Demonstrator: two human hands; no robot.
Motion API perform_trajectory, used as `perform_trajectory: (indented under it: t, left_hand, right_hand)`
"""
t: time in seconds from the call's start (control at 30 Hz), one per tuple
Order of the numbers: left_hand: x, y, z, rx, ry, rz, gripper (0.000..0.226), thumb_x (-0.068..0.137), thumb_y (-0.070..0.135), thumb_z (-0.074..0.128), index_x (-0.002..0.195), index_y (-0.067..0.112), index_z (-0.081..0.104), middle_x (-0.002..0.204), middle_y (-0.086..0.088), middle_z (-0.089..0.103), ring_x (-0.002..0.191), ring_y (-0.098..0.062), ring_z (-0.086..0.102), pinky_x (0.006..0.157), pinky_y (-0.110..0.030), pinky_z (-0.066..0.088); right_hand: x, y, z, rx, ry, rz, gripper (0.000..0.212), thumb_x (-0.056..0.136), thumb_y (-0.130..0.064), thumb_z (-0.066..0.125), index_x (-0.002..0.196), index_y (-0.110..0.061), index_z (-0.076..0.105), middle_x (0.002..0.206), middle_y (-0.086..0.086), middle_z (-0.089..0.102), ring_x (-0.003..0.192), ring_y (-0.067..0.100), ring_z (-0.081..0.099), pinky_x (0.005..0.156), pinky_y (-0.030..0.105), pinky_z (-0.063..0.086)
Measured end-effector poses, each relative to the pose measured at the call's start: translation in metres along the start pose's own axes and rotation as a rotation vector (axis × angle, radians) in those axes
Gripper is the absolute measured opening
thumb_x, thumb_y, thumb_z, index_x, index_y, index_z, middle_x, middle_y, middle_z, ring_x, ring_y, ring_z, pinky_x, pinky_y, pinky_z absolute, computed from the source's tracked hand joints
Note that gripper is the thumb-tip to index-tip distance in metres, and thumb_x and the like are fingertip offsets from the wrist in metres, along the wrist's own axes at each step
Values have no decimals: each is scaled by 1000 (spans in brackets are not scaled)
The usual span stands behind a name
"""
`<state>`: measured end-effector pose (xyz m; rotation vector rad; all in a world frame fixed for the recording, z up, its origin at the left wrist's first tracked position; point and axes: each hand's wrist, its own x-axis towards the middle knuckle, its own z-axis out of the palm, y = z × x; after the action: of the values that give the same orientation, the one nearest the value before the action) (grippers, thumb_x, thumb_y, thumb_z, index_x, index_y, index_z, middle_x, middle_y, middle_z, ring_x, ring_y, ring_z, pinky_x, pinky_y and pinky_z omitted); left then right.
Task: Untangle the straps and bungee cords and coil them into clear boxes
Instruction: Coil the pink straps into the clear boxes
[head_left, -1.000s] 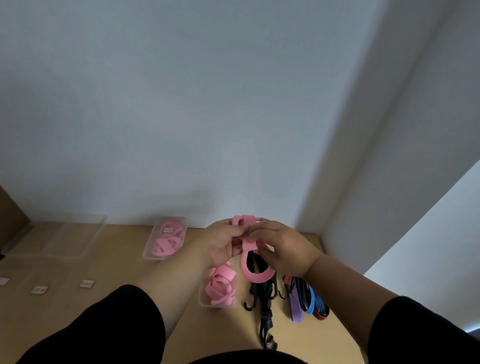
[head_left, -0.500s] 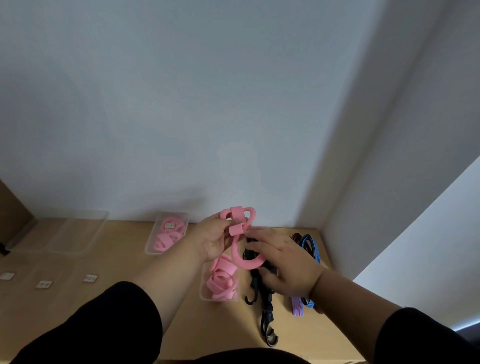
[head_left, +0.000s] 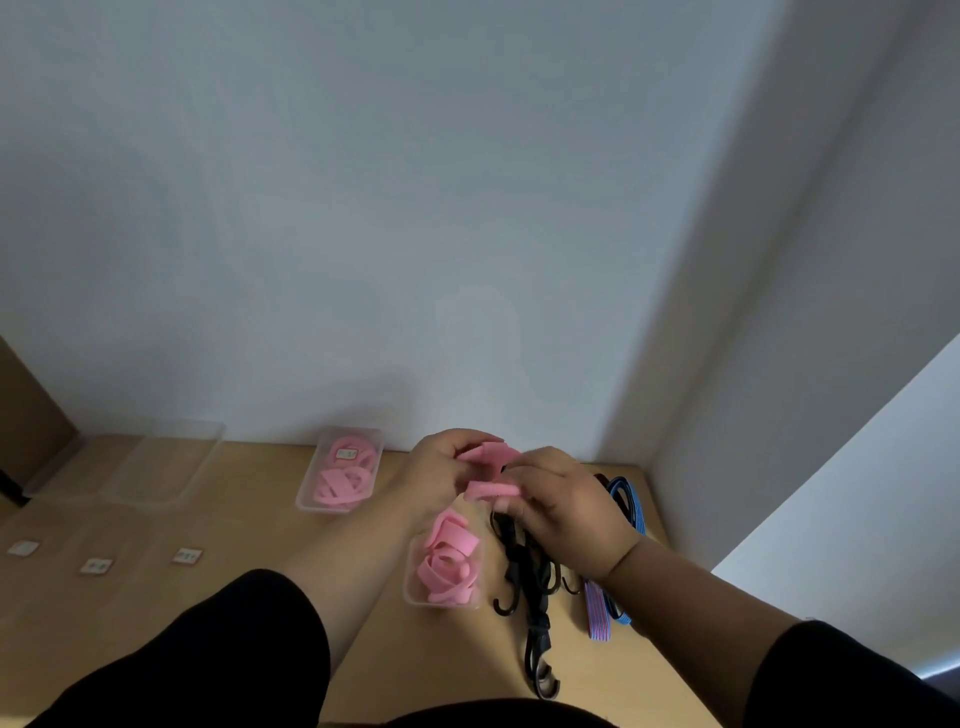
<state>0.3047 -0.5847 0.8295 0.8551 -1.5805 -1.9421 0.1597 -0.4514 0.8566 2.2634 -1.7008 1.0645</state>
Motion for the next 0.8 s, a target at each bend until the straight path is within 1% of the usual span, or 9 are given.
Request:
perform_trajectory:
  t: [0.13, 0.2, 0.3, 0.43, 0.5, 0.57, 0.63, 0.7, 0.8]
  left_hand:
    - [-2, 1, -3, 14, -40, 11, 48, 77, -19, 63, 96, 21, 80, 101, -8, 77, 95, -25, 74, 75, -33, 60]
    - [-5, 3, -5, -58, -77, -17, 46, 79, -20, 61, 96, 18, 80, 101, -12, 76, 94, -26, 74, 74, -31, 59]
    - [-10, 5, -5, -189, -162, -71, 41, 80, -19, 58, 96, 13, 80, 99, -17, 76, 92, -30, 75, 70, -33, 60]
    - [-13, 8, -4, -334, -225, -182, 27, 82, -4, 56, 89, 6, 80, 94, -24, 71, 83, -34, 73, 68, -45, 62]
    - [-16, 10, -4, -325, -326, -221, 24, 84, 13, 60, 98, 6, 78, 96, -22, 72, 85, -32, 72, 69, -44, 62]
    - [-18, 9, -1, -265, -324, -238, 32, 85, 29, 70, 108, 7, 72, 100, -19, 72, 89, -30, 72, 70, -41, 61]
    - [-19, 6, 2, -201, -282, -223, 43, 79, 27, 80, 115, 8, 66, 104, -17, 74, 96, -32, 72, 73, -40, 61]
    - [-19, 4, 3, -166, -266, -200, 47, 79, 15, 81, 121, 6, 62, 109, -16, 74, 102, -34, 71, 76, -40, 61]
    - [-18, 4, -1, -229, -234, -186, 40, 75, 8, 82, 112, 6, 69, 105, -18, 74, 100, -34, 72, 75, -38, 61]
  right_hand:
    - [6, 5, -3, 169, -1, 382, 16, 93, -25, 74, 108, -19, 76, 117, -7, 60, 112, 10, 57, 93, 13, 41]
    - [8, 6, -3, 253, -12, 506, 8, 94, -26, 72, 101, -29, 73, 109, -16, 65, 105, 0, 59, 85, 12, 45]
    - [9, 5, -3, 369, -7, 621, 16, 94, -29, 71, 90, -45, 68, 89, -19, 71, 84, 2, 66, 71, 19, 52]
    - [9, 5, -3, 428, -17, 625, 30, 94, -26, 71, 91, -56, 68, 91, -20, 72, 82, 4, 67, 72, 22, 55]
    - [9, 5, -3, 430, -24, 633, 32, 94, -27, 71, 92, -59, 67, 91, -19, 73, 82, 5, 67, 74, 27, 57]
    - [9, 7, -1, 422, -34, 645, 29, 94, -27, 71, 92, -56, 69, 89, -17, 73, 81, 5, 68, 75, 31, 58]
    - [8, 8, 0, 430, -43, 659, 26, 94, -25, 70, 94, -52, 71, 88, -15, 74, 83, 7, 69, 77, 35, 60]
    - [8, 8, 1, 450, -45, 672, 31, 95, -24, 69, 94, -55, 71, 90, -16, 75, 86, 7, 70, 81, 37, 60]
    - [9, 6, 0, 522, -58, 703, 35, 98, -26, 67, 95, -61, 71, 95, -18, 76, 92, 5, 71, 87, 37, 59]
